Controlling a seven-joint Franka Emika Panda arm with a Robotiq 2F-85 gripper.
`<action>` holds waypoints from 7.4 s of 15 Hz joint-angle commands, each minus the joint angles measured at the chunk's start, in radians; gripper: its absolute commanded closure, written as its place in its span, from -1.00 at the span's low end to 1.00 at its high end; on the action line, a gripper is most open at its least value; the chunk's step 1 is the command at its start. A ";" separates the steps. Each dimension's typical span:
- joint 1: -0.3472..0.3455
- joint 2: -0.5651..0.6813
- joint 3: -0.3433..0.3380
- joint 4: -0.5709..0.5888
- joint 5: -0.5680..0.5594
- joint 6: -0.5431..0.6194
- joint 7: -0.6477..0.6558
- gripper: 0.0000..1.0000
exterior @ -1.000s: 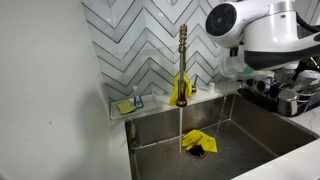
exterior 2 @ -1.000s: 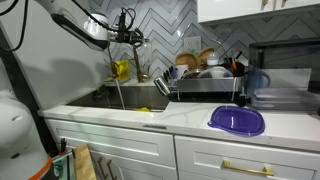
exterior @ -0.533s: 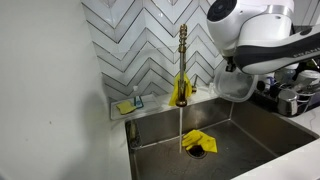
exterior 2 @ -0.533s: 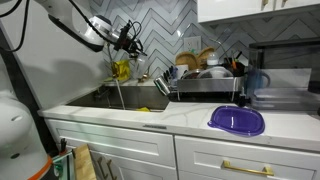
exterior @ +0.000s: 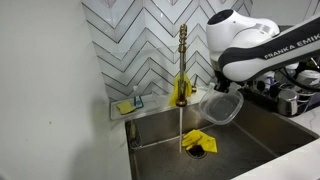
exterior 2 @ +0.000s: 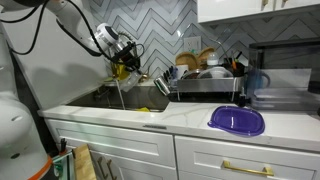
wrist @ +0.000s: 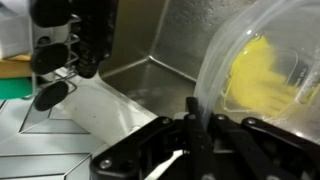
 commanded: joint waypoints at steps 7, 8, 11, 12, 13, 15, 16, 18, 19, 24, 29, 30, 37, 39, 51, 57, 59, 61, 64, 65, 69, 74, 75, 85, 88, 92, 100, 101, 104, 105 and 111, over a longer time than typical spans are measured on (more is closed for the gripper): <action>-0.010 0.093 -0.002 0.047 0.531 0.023 -0.017 0.98; -0.015 0.094 -0.003 0.045 0.584 0.029 -0.014 0.98; -0.004 0.079 -0.030 0.027 0.564 0.021 0.015 0.98; -0.002 0.072 -0.040 0.026 0.526 0.005 0.011 0.98; 0.007 0.059 -0.060 0.022 0.429 -0.036 0.008 0.98; 0.002 0.038 -0.072 0.018 0.337 -0.077 -0.022 0.98; 0.000 0.027 -0.077 0.015 0.290 -0.095 -0.037 0.98; 0.002 0.006 -0.081 0.016 0.196 -0.122 -0.058 0.98; 0.003 -0.003 -0.081 0.016 0.150 -0.129 -0.069 0.98; 0.012 -0.055 -0.058 0.022 -0.068 -0.140 -0.115 0.98; 0.017 -0.092 -0.027 0.014 -0.314 -0.122 -0.112 0.98; 0.018 -0.097 -0.021 0.014 -0.366 -0.119 -0.109 0.98; 0.028 -0.107 0.009 0.004 -0.790 -0.129 0.001 0.98; 0.030 -0.103 0.014 0.004 -0.838 -0.159 0.057 0.98; 0.017 -0.104 0.014 0.004 -0.800 -0.157 0.177 0.98; 0.014 -0.109 0.012 0.015 -0.692 -0.152 0.172 0.98; 0.007 -0.118 0.006 0.017 -0.651 -0.122 0.188 0.98; 0.008 -0.116 0.006 0.003 -0.656 -0.129 0.161 0.98; -0.003 -0.133 -0.005 0.034 -0.655 -0.135 0.209 0.98; 0.000 -0.122 -0.002 0.020 -0.656 -0.131 0.184 0.98; -0.013 -0.141 -0.014 0.046 -0.659 -0.139 0.179 0.98; -0.061 -0.171 -0.059 0.072 -0.716 -0.161 0.157 0.98; -0.079 -0.173 -0.077 0.071 -0.712 -0.148 0.176 0.98; -0.128 -0.130 -0.117 0.110 -0.785 -0.385 0.181 0.98; -0.141 -0.083 -0.132 0.146 -0.763 -0.554 0.179 0.98; -0.146 -0.003 -0.142 0.218 -0.601 -0.700 0.202 0.98; -0.160 0.079 -0.174 0.332 -0.461 -0.638 0.372 0.98; -0.164 0.086 -0.181 0.331 -0.475 -0.611 0.400 0.98; -0.173 0.107 -0.195 0.334 -0.453 -0.545 0.468 0.98; -0.175 0.117 -0.198 0.336 -0.442 -0.523 0.487 0.98; -0.175 0.155 -0.215 0.359 -0.388 -0.449 0.582 0.98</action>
